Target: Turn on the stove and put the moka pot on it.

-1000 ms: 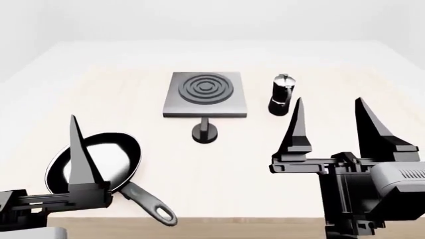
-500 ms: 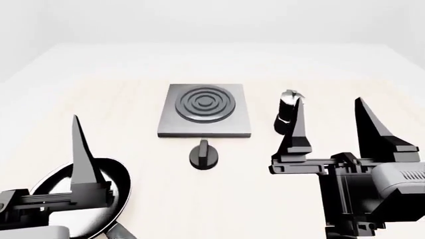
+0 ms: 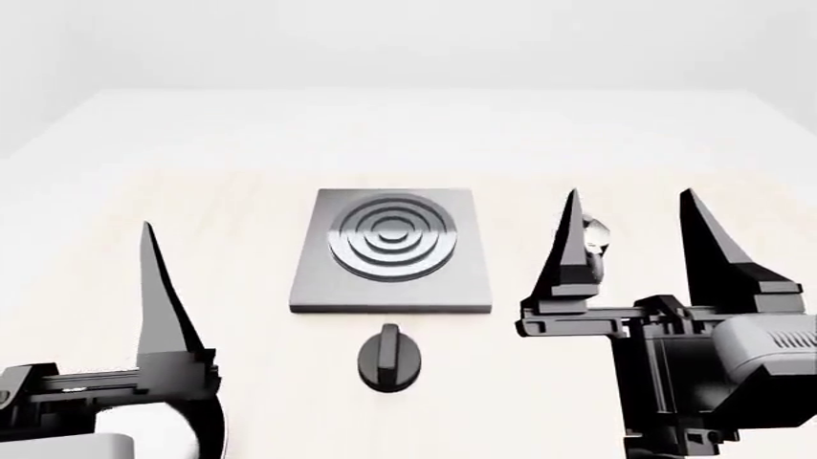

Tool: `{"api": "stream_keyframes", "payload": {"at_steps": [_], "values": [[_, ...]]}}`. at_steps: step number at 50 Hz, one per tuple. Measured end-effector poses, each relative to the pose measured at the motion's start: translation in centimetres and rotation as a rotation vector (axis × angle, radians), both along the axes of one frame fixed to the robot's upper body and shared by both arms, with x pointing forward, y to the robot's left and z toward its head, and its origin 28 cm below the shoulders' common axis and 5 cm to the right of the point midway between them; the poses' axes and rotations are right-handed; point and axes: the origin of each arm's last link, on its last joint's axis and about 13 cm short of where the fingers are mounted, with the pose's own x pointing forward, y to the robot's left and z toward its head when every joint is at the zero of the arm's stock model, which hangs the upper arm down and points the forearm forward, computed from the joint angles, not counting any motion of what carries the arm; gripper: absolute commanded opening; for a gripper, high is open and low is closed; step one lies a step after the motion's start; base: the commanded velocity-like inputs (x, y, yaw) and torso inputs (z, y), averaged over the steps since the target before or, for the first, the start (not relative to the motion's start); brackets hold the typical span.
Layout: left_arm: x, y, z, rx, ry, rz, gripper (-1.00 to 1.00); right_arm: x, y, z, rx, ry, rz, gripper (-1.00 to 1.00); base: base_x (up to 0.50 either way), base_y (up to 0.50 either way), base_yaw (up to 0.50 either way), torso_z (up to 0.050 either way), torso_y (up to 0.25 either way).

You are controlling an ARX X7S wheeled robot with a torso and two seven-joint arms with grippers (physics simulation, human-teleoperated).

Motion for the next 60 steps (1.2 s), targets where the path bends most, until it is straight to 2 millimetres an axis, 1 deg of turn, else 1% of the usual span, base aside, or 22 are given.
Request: {"api": "stream_keyframes", "payload": {"at_steps": [6, 15, 25, 34, 47, 53, 60], "values": [[0.0, 0.0, 0.0, -0.001, 0.003, -0.001, 1.0, 0.0, 0.0, -0.1, -0.001, 0.0, 0.001, 1.0, 0.26, 0.0, 0.0, 0.0, 0.0], [0.4, -0.1, 0.0, -0.01, 0.026, -0.011, 1.0, 0.0, 0.0, 0.0, -0.003, -0.003, 0.004, 1.0, 0.0, 0.0, 0.0, 0.0, 0.0], [2.2, -0.6, 0.5, -0.042, 0.13, -0.078, 1.0, -0.1, 0.0, -0.1, 0.0, -0.002, 0.008, 1.0, 0.0, 0.0, 0.0, 0.0, 0.0], [4.5, -1.0, 0.4, -0.125, 0.263, -0.198, 1.0, -0.2, 0.0, -0.1, 0.001, -0.002, 0.011, 1.0, 0.0, 0.0, 0.0, 0.0, 0.0], [7.6, -1.4, -0.7, -0.206, 0.446, -0.329, 1.0, -0.4, 0.2, 0.0, -0.001, -0.004, 0.018, 1.0, 0.0, 0.0, 0.0, 0.0, 0.0], [8.4, -1.8, -1.6, -0.242, 0.525, -0.381, 1.0, -0.4, 0.2, 0.1, 0.0, -0.005, 0.019, 1.0, 0.0, 0.0, 0.0, 0.0, 0.0], [9.0, -2.3, -2.8, -0.295, 0.615, -0.441, 1.0, -0.5, 0.2, 0.2, 0.001, -0.008, 0.021, 1.0, 0.0, 0.0, 0.0, 0.0, 0.0]]}}
